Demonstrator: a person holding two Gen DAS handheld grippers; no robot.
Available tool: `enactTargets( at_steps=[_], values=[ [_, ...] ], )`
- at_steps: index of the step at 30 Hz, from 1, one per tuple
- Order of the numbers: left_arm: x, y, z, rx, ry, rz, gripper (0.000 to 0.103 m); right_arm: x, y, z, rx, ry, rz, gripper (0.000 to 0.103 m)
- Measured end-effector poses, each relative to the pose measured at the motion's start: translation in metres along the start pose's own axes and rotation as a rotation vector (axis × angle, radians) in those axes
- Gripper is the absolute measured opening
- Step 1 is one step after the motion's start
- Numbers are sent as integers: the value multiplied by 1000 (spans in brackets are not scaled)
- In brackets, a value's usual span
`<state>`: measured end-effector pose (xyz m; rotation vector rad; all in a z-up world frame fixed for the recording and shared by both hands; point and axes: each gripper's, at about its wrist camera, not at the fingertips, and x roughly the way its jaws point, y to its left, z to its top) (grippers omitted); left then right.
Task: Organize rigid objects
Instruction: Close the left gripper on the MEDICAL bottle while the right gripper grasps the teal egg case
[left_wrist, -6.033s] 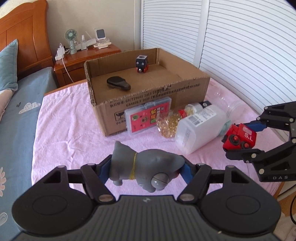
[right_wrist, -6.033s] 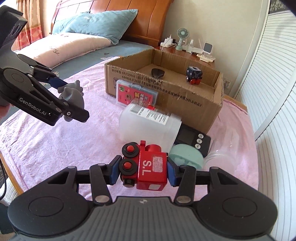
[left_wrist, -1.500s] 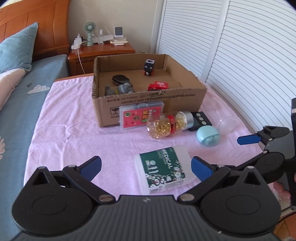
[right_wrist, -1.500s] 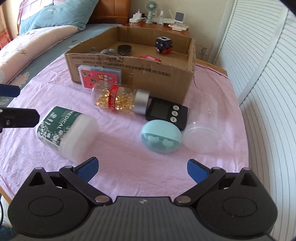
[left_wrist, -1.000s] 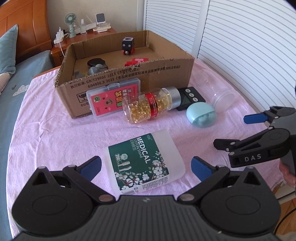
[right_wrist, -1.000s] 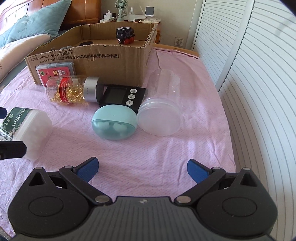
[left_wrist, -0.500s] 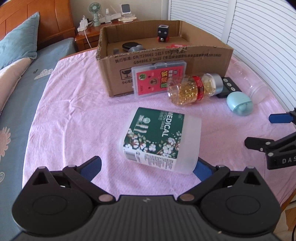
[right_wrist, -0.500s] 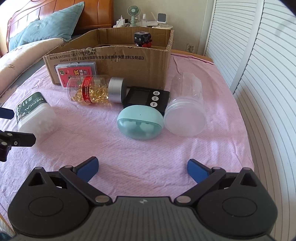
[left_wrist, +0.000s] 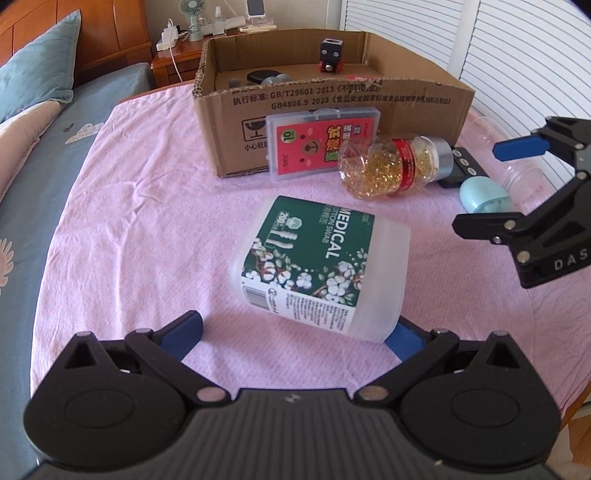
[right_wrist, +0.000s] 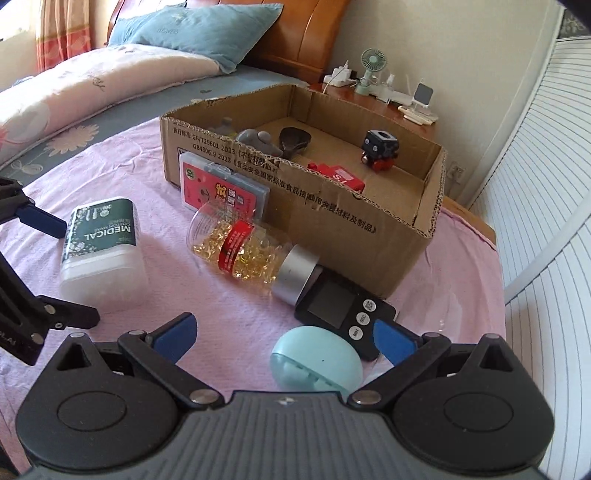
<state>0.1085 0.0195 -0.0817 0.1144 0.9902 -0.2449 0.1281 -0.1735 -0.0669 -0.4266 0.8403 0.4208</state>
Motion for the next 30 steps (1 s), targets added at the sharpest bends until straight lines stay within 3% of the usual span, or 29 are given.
enactTargets(
  at_steps=[7,15,18,30],
  values=[
    [-1,0,-1,1,-3,-1,102,27,-2,5,-41,88,54,103],
    [-1,0,-1,3,-4,-3,102,18,-4,-8,52,161,147,103],
    [-2,0,-2,4,-6,-3,102,12,0,-17,67,159,164,103],
    [-2,-2,0,15,-35,-1,102,6,10,-31,170,69,82,103]
  ],
)
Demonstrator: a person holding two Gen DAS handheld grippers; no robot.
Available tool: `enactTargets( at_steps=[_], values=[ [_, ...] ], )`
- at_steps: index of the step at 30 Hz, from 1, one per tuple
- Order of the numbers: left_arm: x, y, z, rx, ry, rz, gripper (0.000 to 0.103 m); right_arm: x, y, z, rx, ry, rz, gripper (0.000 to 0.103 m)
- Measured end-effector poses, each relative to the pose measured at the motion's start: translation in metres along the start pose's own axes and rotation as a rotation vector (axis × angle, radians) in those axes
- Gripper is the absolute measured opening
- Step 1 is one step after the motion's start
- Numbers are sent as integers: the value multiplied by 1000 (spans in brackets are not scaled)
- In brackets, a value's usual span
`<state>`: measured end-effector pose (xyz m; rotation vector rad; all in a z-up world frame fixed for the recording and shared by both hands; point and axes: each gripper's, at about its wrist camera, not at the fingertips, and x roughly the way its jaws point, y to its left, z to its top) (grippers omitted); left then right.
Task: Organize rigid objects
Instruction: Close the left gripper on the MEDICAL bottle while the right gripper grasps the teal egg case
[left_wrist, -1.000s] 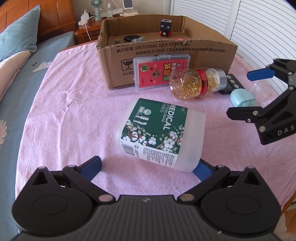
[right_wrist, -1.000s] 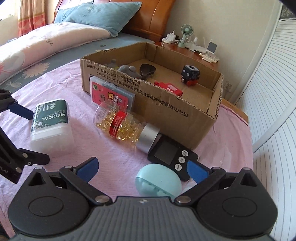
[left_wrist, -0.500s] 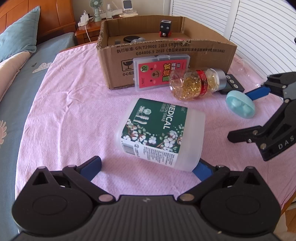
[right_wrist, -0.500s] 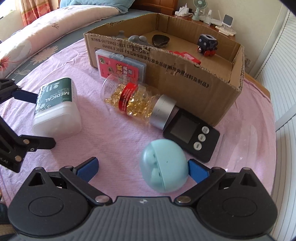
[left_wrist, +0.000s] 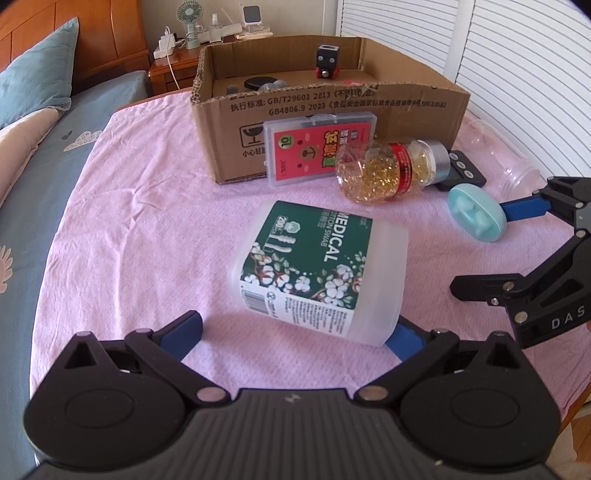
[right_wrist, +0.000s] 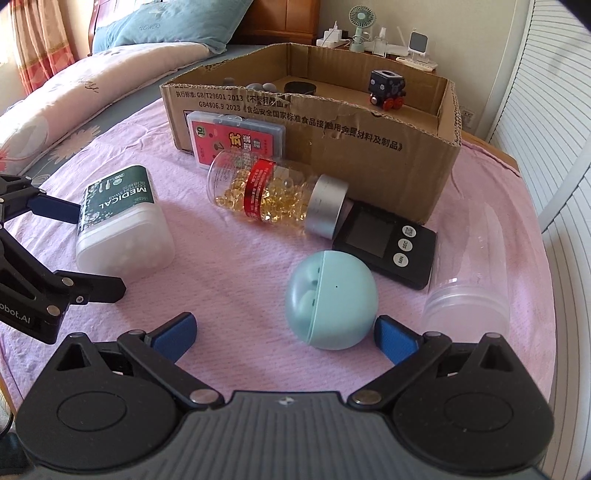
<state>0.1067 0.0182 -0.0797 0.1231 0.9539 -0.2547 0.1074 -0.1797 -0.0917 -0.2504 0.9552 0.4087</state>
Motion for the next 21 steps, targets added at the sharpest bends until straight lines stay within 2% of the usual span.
enactTargets(
  at_steps=[5,11,14,17,19,21],
  values=[
    [-8,-4,8,36,-74,-10,102,-1,1,-6,4,-24,-5,103],
    [-7,-9,17,73,-94,1,101,-1,-2,-7,1,-40,-7,103],
    [-6,-9,18,71,-93,-6,99,-1,-2,-4,-6,-57,-7,94],
    [-6,-9,18,77,-95,-13,98,-3,-5,2,2,-66,-8,78],
    [-6,-8,19,78,-96,-21,94,-2,-8,5,7,-67,-17,73],
    [-6,-9,20,81,-94,-32,91,-1,-11,6,12,-73,-18,72]
  ],
)
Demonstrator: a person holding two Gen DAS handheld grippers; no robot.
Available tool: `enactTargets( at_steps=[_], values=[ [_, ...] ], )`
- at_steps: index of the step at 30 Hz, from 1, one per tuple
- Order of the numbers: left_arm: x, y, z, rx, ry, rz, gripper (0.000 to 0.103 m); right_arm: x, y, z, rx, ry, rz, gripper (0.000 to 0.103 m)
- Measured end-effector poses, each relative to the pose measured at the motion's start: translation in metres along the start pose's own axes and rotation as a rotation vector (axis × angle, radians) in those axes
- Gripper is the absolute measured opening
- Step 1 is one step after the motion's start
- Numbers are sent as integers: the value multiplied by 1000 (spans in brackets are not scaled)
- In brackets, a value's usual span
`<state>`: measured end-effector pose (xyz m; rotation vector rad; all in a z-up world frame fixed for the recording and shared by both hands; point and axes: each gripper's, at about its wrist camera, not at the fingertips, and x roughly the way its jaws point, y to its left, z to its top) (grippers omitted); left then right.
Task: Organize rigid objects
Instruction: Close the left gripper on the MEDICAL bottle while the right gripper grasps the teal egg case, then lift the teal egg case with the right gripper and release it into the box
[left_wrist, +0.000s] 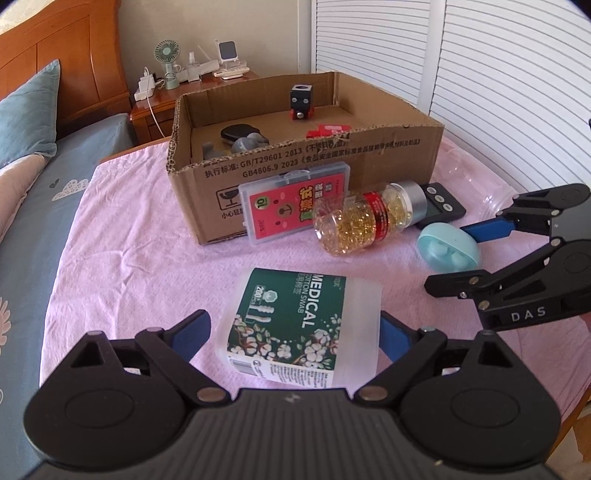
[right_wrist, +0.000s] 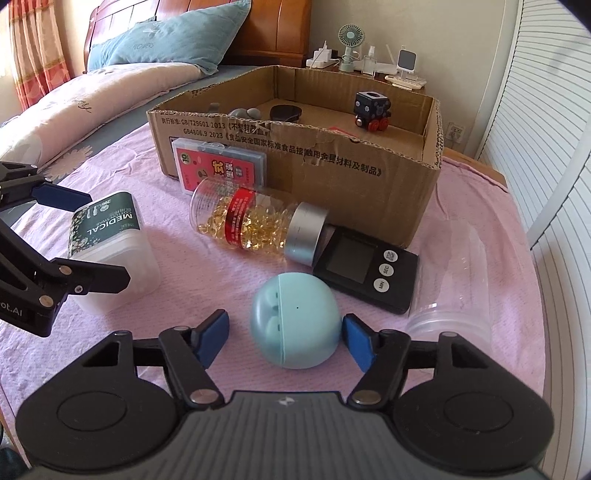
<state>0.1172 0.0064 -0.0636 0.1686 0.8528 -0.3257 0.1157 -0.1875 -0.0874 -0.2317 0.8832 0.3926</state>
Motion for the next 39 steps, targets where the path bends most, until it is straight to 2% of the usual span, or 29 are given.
enactTargets(
  at_steps=[6,8,9,10,26,33,39],
  values=[
    [0,-1,2,11,-6,-1,91,4,-4,2,-4,-13,1,72],
    [1,-2,2,18,-10,0,91,4,-4,2,-4,-16,3,65],
    [1,-2,2,22,-11,-4,89,3,-4,2,-9,-17,5,59],
    [1,-2,2,24,-10,-14,86,2,-2,2,-12,-15,1,58],
    [0,-5,7,43,0,4,85,4,-1,4,-27,-21,5,58],
    [-3,-1,9,35,2,-37,85,-2,3,4,-41,-28,-21,57],
    [-12,1,12,67,2,-41,85,-9,2,7,-58,-22,-26,56]
  ],
)
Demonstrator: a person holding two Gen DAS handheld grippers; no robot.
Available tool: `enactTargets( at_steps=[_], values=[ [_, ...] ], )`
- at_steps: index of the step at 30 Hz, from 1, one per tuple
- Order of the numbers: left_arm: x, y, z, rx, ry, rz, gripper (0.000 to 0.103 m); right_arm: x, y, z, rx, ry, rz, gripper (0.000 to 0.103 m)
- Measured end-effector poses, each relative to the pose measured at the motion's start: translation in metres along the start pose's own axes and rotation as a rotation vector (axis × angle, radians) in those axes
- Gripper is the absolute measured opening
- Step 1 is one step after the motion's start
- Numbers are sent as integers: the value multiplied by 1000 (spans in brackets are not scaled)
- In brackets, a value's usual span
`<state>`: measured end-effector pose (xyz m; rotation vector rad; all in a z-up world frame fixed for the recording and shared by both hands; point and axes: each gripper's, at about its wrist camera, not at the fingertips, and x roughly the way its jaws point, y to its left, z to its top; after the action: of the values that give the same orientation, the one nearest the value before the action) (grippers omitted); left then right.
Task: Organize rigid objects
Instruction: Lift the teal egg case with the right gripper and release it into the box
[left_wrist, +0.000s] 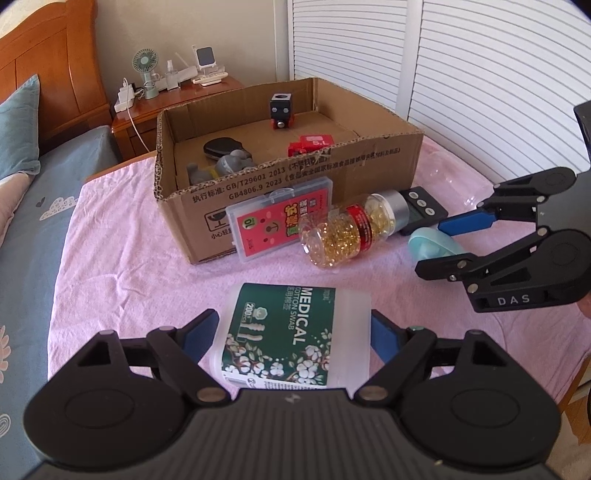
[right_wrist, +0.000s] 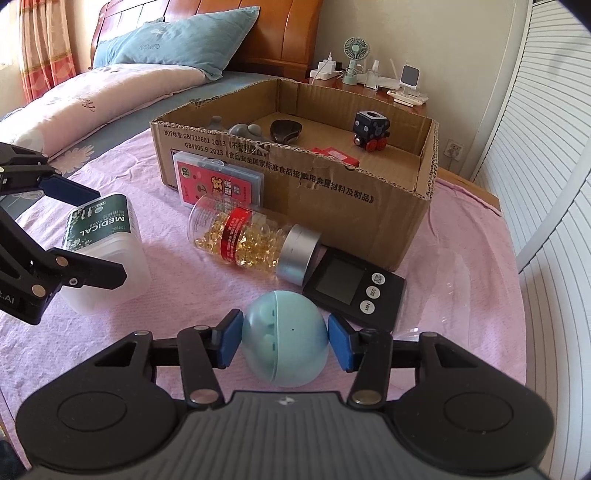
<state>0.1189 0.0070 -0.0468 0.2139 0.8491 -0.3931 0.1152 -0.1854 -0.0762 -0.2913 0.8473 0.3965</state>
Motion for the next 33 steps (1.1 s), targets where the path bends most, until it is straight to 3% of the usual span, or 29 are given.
enactTargets(
  at_steps=[15,26,33],
  values=[
    [-21,0,3,30,-30,-10,85,-24,-2,14,0,-43,7,56],
    [-32,6,13,35,-69,-5,85,-35,-35,82,14,-165,-46,56],
    [-30,9,20,41,-82,-3,85,1,-56,113,57,-140,-74,56]
  ],
)
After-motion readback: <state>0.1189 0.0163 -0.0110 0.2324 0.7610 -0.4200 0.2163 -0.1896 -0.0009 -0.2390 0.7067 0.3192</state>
